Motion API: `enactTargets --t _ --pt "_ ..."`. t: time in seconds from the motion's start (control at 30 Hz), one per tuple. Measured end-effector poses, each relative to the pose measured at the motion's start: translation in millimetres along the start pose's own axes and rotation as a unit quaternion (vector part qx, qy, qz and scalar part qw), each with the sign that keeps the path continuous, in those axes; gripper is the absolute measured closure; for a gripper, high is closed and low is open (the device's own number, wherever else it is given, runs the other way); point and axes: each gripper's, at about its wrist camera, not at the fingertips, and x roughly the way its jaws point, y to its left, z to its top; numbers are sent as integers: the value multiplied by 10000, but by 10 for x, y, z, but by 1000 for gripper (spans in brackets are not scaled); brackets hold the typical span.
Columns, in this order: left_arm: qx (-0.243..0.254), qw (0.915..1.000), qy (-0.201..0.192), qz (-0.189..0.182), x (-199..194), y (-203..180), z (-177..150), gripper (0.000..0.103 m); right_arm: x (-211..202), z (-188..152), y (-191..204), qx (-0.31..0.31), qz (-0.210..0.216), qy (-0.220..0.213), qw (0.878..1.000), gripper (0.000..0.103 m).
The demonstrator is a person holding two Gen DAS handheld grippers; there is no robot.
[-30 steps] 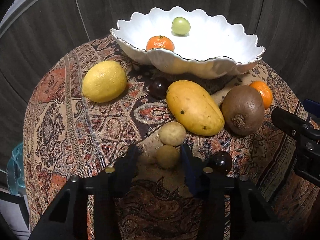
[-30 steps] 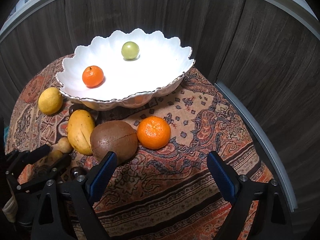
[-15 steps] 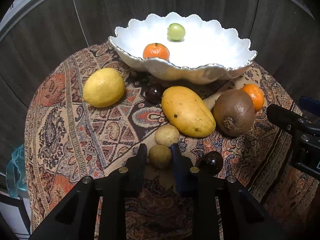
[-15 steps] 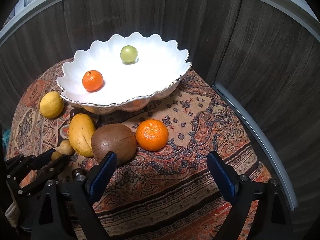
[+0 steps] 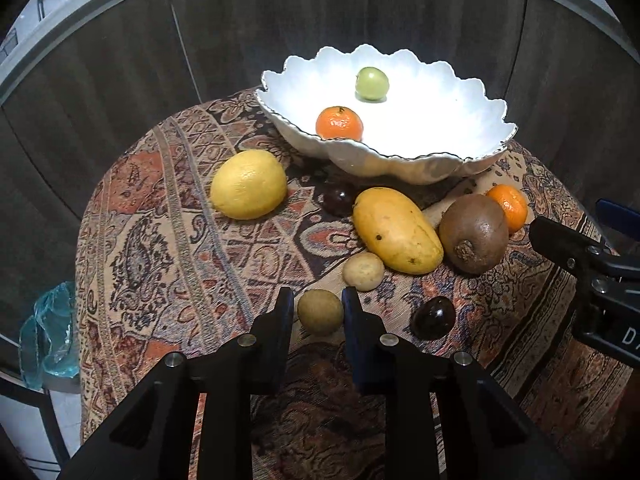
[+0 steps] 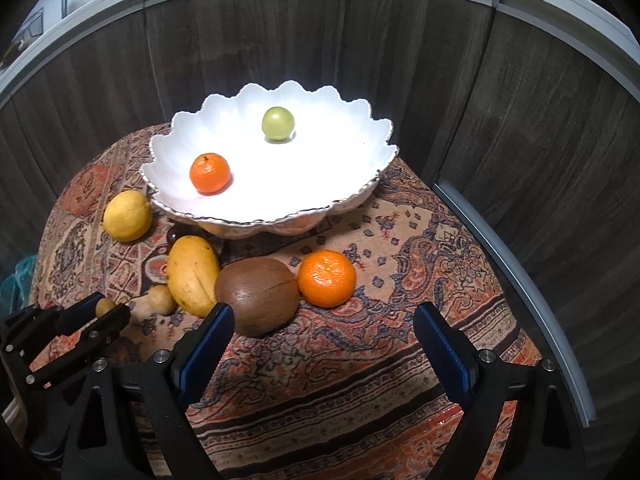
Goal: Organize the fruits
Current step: 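Grasp the small round fruit with the left tool while the right tool grasps the dark plum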
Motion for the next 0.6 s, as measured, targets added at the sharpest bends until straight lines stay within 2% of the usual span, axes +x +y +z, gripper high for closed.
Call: enactTargets --t 0.33,0.6 --pt "-137 9997 14 182 -32 184 -135 78 23 -79 257 -187 327 108 9992 11" --pt "-248 9995 36 175 8 333 -218 78 183 -205 496 -355 518 442 9970 14"
